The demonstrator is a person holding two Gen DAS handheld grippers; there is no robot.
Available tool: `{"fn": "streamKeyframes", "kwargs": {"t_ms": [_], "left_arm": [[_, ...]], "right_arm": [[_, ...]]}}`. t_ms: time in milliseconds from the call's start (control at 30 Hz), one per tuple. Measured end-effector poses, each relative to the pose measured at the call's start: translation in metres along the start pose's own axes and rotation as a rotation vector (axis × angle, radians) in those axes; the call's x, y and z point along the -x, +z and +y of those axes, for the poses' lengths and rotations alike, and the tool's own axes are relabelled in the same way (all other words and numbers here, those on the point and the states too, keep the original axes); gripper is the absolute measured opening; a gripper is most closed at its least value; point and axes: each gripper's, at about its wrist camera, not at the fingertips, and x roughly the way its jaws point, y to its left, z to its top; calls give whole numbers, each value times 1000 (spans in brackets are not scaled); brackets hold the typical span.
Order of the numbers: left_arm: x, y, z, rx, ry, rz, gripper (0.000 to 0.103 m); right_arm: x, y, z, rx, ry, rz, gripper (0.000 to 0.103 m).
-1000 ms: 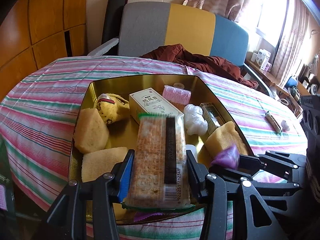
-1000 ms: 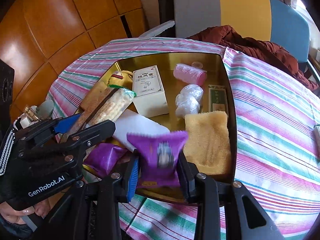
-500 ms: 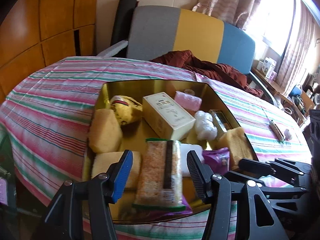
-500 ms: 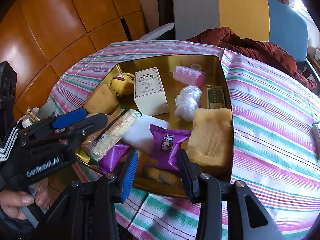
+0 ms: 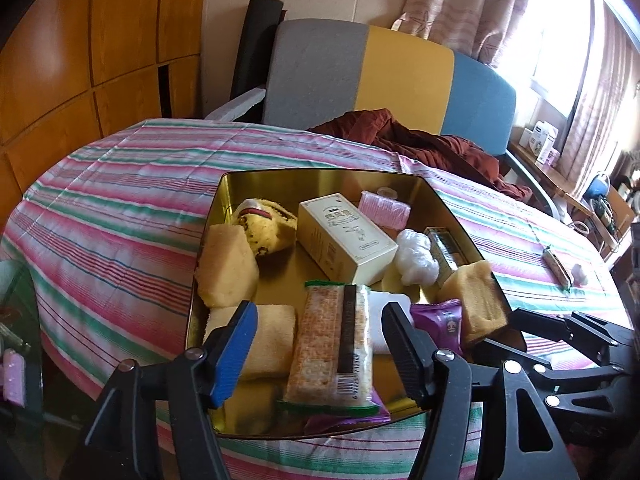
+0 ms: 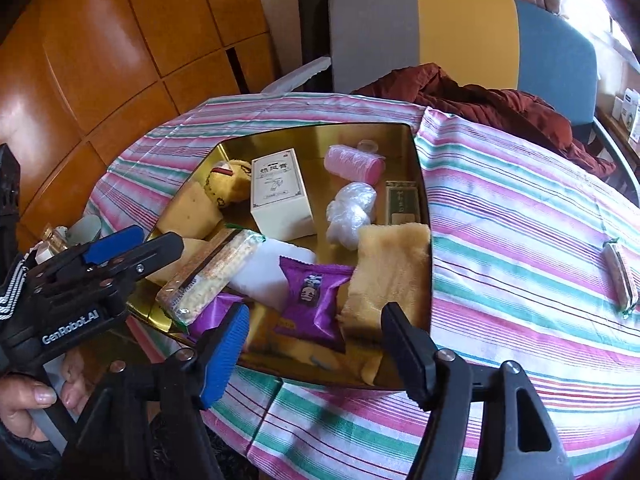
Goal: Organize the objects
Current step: 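Move both tools back toward the remaining snack bar and white wrapped item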
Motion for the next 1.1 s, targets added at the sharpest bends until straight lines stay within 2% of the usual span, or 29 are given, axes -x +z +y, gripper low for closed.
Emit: {"fn": "streamKeyframes", "kwargs": {"t_ms": [133, 200, 433, 633, 900, 1100], "left_arm": [[4, 2, -6, -20, -1, -6, 69], [6, 3, -10, -34, -2, -12, 74], [9, 4, -24, -76, -21, -15, 75], [11, 8, -37, -111, -34, -18, 75], [11, 16, -62, -176, -62, -26, 75], [11, 26, -88, -229, -96, -34, 75]], "right_arm": [[6, 1, -6, -3, -29, -14, 80], [11, 3, -14, -17, -40, -29, 81], [25, 7, -49, -94, -113, -53, 81], [33, 2, -94, -195, -242, -27, 81], [51, -9, -156, -283, -334, 2, 81], [71, -16, -207, -404, -397, -24, 81]]}}
